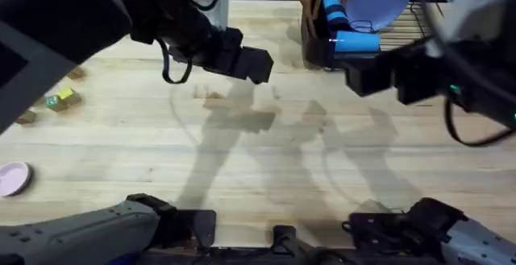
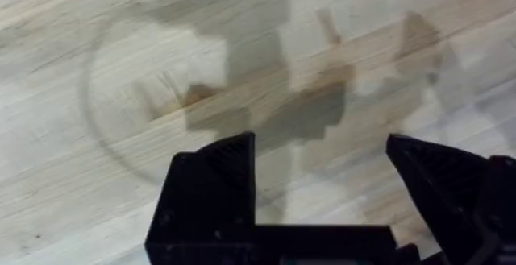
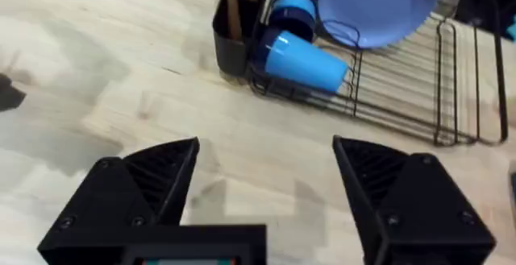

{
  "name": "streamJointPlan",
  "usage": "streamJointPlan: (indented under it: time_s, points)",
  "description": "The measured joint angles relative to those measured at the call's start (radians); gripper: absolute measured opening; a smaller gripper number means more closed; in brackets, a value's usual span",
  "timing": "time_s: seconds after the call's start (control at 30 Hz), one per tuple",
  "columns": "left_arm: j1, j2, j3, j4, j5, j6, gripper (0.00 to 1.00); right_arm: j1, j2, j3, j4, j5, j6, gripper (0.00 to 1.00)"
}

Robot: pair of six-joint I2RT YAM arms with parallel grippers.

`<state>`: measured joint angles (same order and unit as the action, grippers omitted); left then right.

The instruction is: Pick up the spoon on the table one by one and put them onto the rack

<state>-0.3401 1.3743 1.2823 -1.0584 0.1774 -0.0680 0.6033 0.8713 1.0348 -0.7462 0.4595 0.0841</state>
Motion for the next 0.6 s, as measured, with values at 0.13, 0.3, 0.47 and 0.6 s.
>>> streamJointPlan:
  time_s: [0.13,0.3,0.47,0.6]
  points:
    - [0.0,-0.015,0.0,0.0,-0.025,0.0,0.994,-0.008,-0.061,0.0,-0.075,0.0,0.035,0.997]
    - [0.0,-0.132,0.0,-0.005,-0.068,0.0,0.992,-0.025,-0.084,0.0,-0.151,0.0,0.091,0.996]
    - [0.0,-0.309,0.0,-0.038,-0.114,0.0,0.993,-0.045,-0.082,0.0,-0.176,0.0,0.186,0.996]
    - [0.0,-0.518,0.0,-0.059,-0.166,0.0,0.993,-0.047,-0.082,0.0,-0.152,0.0,0.254,0.997]
